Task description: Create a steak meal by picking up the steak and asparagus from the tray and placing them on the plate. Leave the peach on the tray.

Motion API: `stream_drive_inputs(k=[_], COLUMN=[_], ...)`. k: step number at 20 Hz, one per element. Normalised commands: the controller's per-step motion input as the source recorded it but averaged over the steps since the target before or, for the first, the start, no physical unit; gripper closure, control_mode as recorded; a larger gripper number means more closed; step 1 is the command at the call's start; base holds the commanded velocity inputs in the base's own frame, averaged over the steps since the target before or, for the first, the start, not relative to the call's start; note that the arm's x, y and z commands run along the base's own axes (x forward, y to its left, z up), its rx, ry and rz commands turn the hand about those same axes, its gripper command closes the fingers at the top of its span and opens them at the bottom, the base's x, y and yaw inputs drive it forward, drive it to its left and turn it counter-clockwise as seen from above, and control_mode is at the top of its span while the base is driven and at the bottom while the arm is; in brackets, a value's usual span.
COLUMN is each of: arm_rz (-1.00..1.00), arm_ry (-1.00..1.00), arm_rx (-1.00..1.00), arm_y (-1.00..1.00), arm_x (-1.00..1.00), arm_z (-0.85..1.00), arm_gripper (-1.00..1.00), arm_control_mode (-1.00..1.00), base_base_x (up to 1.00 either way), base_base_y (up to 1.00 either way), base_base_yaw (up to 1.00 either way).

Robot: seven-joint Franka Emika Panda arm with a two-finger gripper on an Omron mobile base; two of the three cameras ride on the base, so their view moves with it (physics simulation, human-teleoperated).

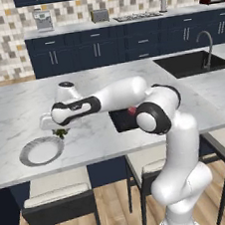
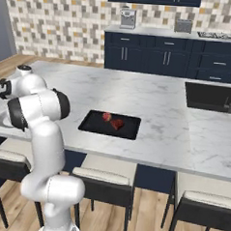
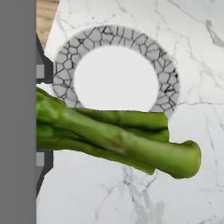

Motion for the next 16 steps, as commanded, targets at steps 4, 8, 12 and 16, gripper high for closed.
stream_drive_inputs(k=[4, 8, 12, 16], arm_rz=[0.28, 0.14, 0.06, 0.01], arm_ry=[0.04, 0.09, 0.07, 0.02], arm_rx=[-0.07, -0.09, -0.11, -0.09], arm_y=[0.89, 0.73, 0.65, 0.33], arm_x=[0.00, 0.17, 0.20, 0.19], arm_z=[-0.19, -0.29, -0.29, -0.32], arm_gripper=[1.00, 1.00, 1.00, 1.00], arm_control_mode=[-1.00, -1.00, -1.00, -1.00], base_base_x=[0.00, 0.00, 0.00, 0.00], base_base_y=[0.00, 0.00, 0.00, 0.00], base_base_yaw=[0.00, 0.00, 0.00, 0.00])
